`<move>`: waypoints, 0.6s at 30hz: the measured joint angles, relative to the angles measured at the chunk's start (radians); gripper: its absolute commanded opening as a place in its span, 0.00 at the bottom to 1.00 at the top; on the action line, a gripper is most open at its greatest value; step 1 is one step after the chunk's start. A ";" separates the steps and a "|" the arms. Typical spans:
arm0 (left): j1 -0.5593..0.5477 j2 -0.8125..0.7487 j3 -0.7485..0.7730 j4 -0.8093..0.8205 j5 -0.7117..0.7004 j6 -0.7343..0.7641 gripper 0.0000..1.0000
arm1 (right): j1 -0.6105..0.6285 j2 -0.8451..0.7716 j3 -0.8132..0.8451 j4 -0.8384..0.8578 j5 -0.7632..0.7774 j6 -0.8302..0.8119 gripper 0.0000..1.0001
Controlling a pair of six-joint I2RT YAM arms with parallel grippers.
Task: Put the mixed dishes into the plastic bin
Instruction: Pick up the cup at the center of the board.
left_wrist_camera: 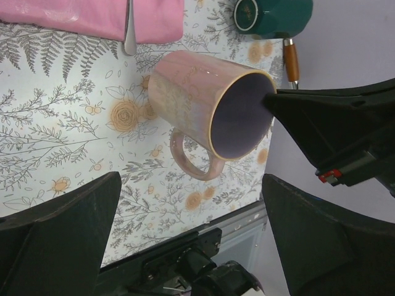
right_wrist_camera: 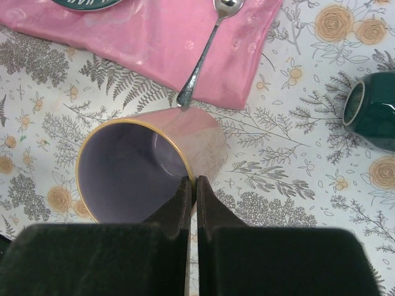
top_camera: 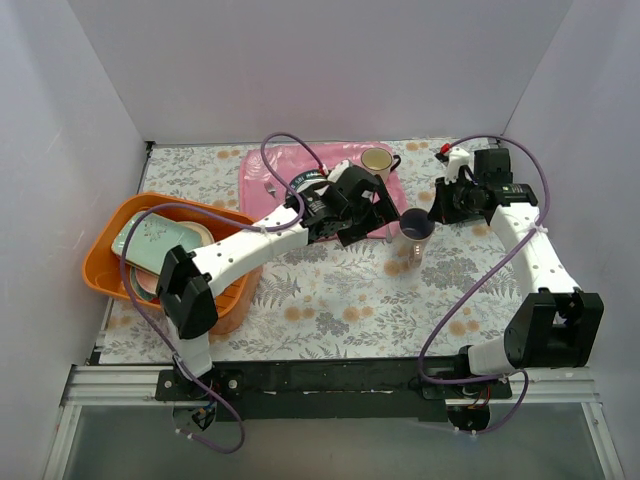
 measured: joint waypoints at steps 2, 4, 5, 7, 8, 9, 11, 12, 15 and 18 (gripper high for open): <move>-0.020 0.037 0.036 -0.032 -0.025 -0.004 0.98 | 0.012 0.000 -0.001 0.000 0.000 0.002 0.01; -0.035 0.074 0.082 -0.074 -0.049 -0.006 0.98 | 0.023 -0.002 -0.001 0.000 -0.001 0.006 0.01; -0.043 0.103 0.126 -0.103 -0.062 -0.006 0.98 | 0.028 -0.003 -0.001 0.000 -0.002 0.009 0.01; -0.054 0.159 0.200 -0.148 -0.085 -0.004 0.97 | 0.035 -0.005 -0.001 0.000 -0.002 0.015 0.01; -0.058 0.180 0.227 -0.167 -0.095 -0.004 0.93 | 0.039 -0.006 -0.001 0.000 -0.002 0.018 0.01; -0.063 0.207 0.262 -0.199 -0.110 -0.002 0.91 | 0.042 -0.007 -0.002 0.000 -0.002 0.020 0.01; -0.074 0.257 0.323 -0.251 -0.137 0.003 0.81 | 0.047 -0.010 -0.002 0.000 -0.002 0.023 0.01; -0.078 0.276 0.346 -0.274 -0.150 0.008 0.78 | 0.049 -0.010 -0.002 0.001 -0.002 0.023 0.01; -0.086 0.314 0.371 -0.322 -0.184 0.020 0.72 | 0.055 -0.012 -0.002 0.001 -0.005 0.025 0.01; -0.092 0.321 0.372 -0.362 -0.216 0.026 0.58 | 0.061 -0.013 -0.002 0.000 -0.016 0.031 0.01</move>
